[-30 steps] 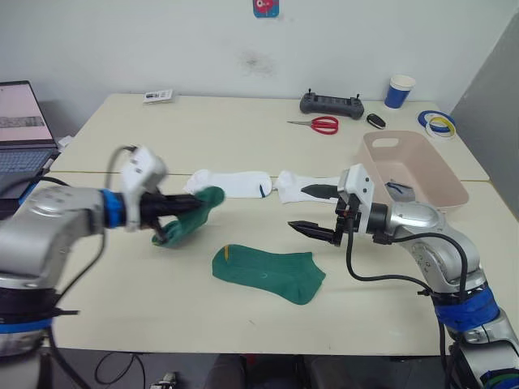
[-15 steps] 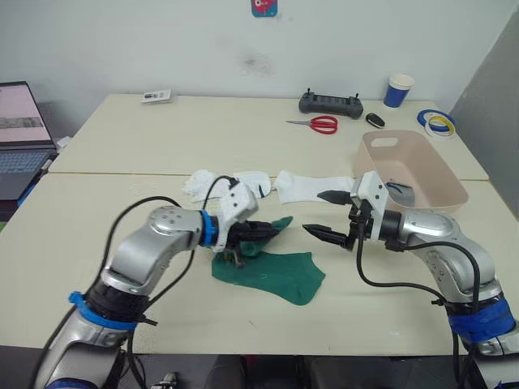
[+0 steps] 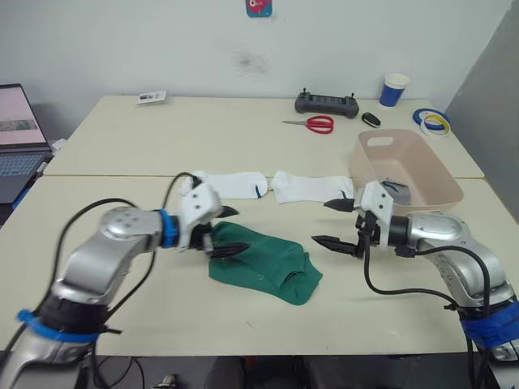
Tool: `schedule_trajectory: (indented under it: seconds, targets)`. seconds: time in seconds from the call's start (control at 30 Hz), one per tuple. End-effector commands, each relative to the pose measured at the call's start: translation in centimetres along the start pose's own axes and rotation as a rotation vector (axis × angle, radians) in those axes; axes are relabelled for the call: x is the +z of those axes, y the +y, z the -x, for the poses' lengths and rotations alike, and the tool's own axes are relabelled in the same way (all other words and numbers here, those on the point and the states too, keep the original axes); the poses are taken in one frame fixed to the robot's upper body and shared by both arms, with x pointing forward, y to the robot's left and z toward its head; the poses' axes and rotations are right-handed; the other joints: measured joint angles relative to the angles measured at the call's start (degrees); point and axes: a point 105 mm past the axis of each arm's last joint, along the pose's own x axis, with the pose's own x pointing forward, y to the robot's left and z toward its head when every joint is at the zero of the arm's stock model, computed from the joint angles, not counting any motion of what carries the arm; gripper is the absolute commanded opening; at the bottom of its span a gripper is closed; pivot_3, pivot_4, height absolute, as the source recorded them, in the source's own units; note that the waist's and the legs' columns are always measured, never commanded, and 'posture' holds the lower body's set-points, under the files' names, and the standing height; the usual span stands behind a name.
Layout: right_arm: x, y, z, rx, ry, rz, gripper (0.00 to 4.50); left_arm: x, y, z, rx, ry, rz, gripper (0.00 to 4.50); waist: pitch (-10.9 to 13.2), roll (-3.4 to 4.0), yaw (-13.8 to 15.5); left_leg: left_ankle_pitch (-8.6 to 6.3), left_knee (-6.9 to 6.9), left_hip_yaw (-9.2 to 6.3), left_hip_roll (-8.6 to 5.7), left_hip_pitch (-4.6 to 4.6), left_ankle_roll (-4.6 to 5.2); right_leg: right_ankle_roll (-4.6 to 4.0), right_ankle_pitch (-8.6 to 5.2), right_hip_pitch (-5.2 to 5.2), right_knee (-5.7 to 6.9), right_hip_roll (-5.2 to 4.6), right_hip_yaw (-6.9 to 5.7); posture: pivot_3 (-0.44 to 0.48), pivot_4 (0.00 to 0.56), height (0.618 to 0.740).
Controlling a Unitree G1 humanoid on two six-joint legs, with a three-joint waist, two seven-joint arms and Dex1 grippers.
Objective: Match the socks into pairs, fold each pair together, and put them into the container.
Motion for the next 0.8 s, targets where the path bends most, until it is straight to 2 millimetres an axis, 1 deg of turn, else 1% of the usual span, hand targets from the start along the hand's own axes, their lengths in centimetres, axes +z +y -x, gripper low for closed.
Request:
schedule_trajectory:
  seconds: [0.03,0.07,0.13,0.23,0.3,0.43,0.57,0.7,0.8]
  targets:
    - [1.0,1.5,0.0,0.106,-0.006,0.136,4.5,-0.7,0.7,2.6,0.065,0.009,-0.098,4.45,0.01,0.02,0.06,0.0,0.0,0.0,-0.02,-0.01,0.0,0.0,0.0,0.0,0.0,-0.03,-0.01,0.0,0.15,0.74]
    - [0.5,2.1,-0.1,0.145,0.022,0.194,4.5,-1.4,0.8,3.2,0.085,0.015,-0.113,4.45,0.01,0.02,0.09,0.0,0.0,0.01,-0.03,-0.01,0.0,-0.01,-0.01,0.0,-0.02,-0.05,-0.01,0.0,0.15,0.74]
    - [-0.4,2.6,-0.4,0.195,0.063,0.271,4.5,-2.0,0.9,3.6,0.105,0.009,-0.13,4.45,0.01,0.02,0.33,0.0,0.0,0.03,-0.04,-0.01,0.0,-0.01,-0.01,0.01,-0.06,-0.09,-0.01,0.0,0.15,0.74]
    - [-2.1,3.3,-1.5,0.26,0.111,0.413,4.5,-3.2,0.7,2.8,0.122,0.027,-0.203,4.45,0.01,0.01,0.89,0.0,0.0,0.06,-0.05,-0.01,0.0,-0.01,-0.02,0.02,-0.09,-0.1,-0.02,0.0,0.15,0.74]
    - [-2.3,3.5,-2.1,0.275,0.107,0.464,4.5,-3.6,0.8,2.2,0.137,0.03,-0.232,4.45,0.01,0.01,1.03,0.0,0.03,0.11,-0.06,-0.01,0.0,-0.01,-0.01,0.02,-0.07,-0.09,0.0,0.0,0.15,0.74]
    - [-2.7,3.7,-3.5,0.273,0.077,0.509,4.5,-4.6,1.5,1.0,0.179,0.064,-0.3,4.45,0.01,0.01,1.02,0.01,0.1,0.15,-0.06,0.01,-0.01,0.01,0.0,0.03,0.01,-0.07,0.04,0.0,0.15,0.74]
    - [-2.3,4.1,-4.7,0.266,0.045,0.504,4.5,-5.3,3.0,1.1,0.236,0.101,-0.364,4.45,0.01,0.01,1.03,0.01,0.13,0.09,-0.03,0.0,-0.01,-0.06,0.04,0.02,0.04,-0.05,0.01,0.0,0.15,0.74]
    - [-2.5,4.1,-5.1,0.258,0.045,0.503,4.5,-6.0,3.7,1.1,0.238,0.13,-0.413,4.45,0.01,0.01,1.06,0.01,0.12,0.04,-0.02,0.0,-0.01,-0.13,0.08,0.02,0.05,-0.04,-0.03,0.0,0.15,0.74]
    - [-2.6,4.0,-5.3,0.248,0.05,0.499,4.5,-6.1,4.4,0.6,0.25,0.12,-0.427,4.45,0.01,0.01,1.08,0.01,0.12,0.07,-0.06,-0.01,0.0,-0.27,0.16,0.02,0.05,-0.05,-0.03,0.0,0.15,0.74]
